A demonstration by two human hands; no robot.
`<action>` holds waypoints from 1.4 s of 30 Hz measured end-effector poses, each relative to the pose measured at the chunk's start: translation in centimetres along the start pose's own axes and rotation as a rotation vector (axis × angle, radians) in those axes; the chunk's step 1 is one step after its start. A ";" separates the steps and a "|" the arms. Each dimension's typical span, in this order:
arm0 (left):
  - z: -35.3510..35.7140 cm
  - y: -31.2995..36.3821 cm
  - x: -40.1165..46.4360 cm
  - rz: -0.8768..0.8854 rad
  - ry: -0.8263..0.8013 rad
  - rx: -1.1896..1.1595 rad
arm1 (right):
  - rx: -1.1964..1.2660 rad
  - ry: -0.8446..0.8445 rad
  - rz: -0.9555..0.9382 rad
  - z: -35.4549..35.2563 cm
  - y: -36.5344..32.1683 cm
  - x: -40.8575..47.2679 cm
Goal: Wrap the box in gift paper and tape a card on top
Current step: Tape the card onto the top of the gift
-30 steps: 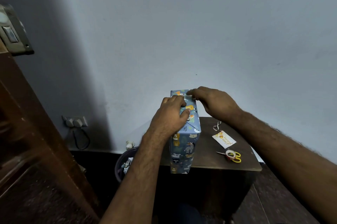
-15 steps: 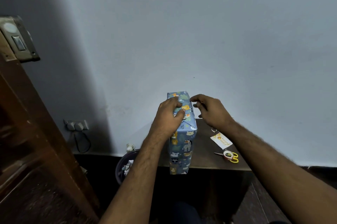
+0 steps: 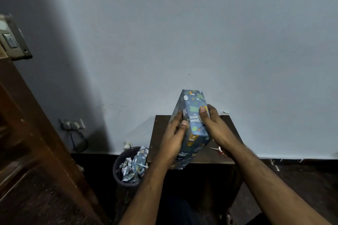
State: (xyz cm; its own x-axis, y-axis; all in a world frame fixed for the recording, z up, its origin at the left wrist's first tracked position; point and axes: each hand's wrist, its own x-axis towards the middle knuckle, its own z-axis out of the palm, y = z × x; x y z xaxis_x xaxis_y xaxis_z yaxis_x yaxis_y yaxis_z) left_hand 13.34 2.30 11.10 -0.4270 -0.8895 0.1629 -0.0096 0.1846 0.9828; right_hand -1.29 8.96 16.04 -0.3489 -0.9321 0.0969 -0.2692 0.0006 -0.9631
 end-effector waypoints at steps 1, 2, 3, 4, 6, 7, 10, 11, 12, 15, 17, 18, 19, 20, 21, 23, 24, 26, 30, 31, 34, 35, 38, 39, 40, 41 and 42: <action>0.3 0.4 0.1 0.029 -0.020 0.045 | -0.056 0.057 0.002 -0.6 -0.4 0.0; 0.7 0.4 0.2 0.081 -0.061 0.125 | -0.102 0.101 0.004 -1.3 -0.7 0.0; 1.3 0.3 0.4 0.134 -0.102 0.201 | -0.127 0.127 0.016 -2.0 -0.7 0.0; 1.7 0.3 0.7 0.174 -0.123 0.264 | -0.132 0.138 0.032 -2.4 -0.6 0.3; 2.8 0.0 0.8 0.182 -0.133 0.287 | -0.170 0.144 0.085 -3.2 0.2 0.4; 3.3 -0.2 0.7 0.163 -0.138 0.283 | -0.216 0.150 0.118 -3.6 0.7 0.4; 4.8 -0.8 0.3 0.151 -0.146 0.309 | -0.237 0.179 0.233 -5.3 1.9 0.2; 5.2 -1.1 0.2 0.138 -0.133 0.321 | -0.201 0.184 0.271 -5.9 2.4 0.0; 5.3 -1.5 0.0 0.113 -0.106 0.346 | -0.169 0.193 0.302 -6.4 2.8 0.0; 5.8 -3.6 -0.8 -0.004 0.029 0.492 | -0.020 0.283 0.349 -7.5 4.5 -0.7; 6.0 -5.0 -1.8 -0.089 0.142 0.551 | 0.145 0.350 0.345 -7.4 6.0 -1.1; 6.1 -5.5 -2.3 -0.119 0.202 0.546 | 0.222 0.369 0.343 -6.9 6.6 -1.3; 6.2 -5.8 -2.5 -0.149 0.250 0.510 | 0.291 0.382 0.346 -6.4 7.1 -1.4; 6.3 -6.0 -2.9 -0.193 0.290 0.433 | 0.349 0.395 0.350 -5.8 7.7 -1.4; 6.4 -6.1 -2.9 -0.235 0.316 0.306 | 0.411 0.404 0.348 -5.1 8.1 -1.4; 6.4 -6.1 -2.9 -0.350 0.336 -0.075 | 0.571 0.364 0.363 -3.4 9.1 -1.0; 6.2 -6.0 -2.7 -0.441 0.347 -0.273 | 0.623 0.338 0.384 -2.7 9.6 -0.8; 5.4 -5.7 -2.5 -0.609 0.331 -0.578 | 0.666 0.276 0.430 -1.1 10.4 -0.4; 3.9 -7.0 -1.9 -0.692 0.375 -0.711 | 0.604 0.154 0.476 1.0 11.7 1.4; 3.7 -7.6 -1.8 -0.687 0.385 -0.728 | 0.574 0.127 0.482 1.2 12.0 1.9; 3.7 -8.7 -1.3 -0.658 0.400 -0.718 | 0.446 0.050 0.471 1.3 13.0 3.1; 3.8 -9.2 -1.0 -0.650 0.397 -0.678 | 0.420 0.038 0.466 1.4 13.6 3.5; 4.2 -9.8 -0.3 -0.674 0.342 -0.489 | 0.365 0.061 0.431 1.3 15.0 4.5; 4.3 -10.1 0.0 -0.696 0.300 -0.405 | 0.307 0.074 0.412 1.2 15.5 4.9; 4.4 -10.5 0.3 -0.719 0.259 -0.316 | 0.218 0.087 0.389 1.1 15.9 5.4; 4.6 -10.7 0.6 -0.732 0.227 -0.225 | 0.108 0.101 0.365 1.0 16.3 5.9; 4.8 -11.0 0.8 -0.740 0.206 -0.137 | 0.005 0.107 0.342 0.9 16.7 6.4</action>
State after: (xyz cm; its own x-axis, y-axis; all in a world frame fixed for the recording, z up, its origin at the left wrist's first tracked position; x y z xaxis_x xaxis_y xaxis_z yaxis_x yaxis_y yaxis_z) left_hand 8.75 1.53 0.03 -0.1762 -0.8235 -0.5392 -0.1083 -0.5282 0.8422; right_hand -7.22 2.73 0.38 -0.5105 -0.8349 -0.2058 -0.1158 0.3040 -0.9456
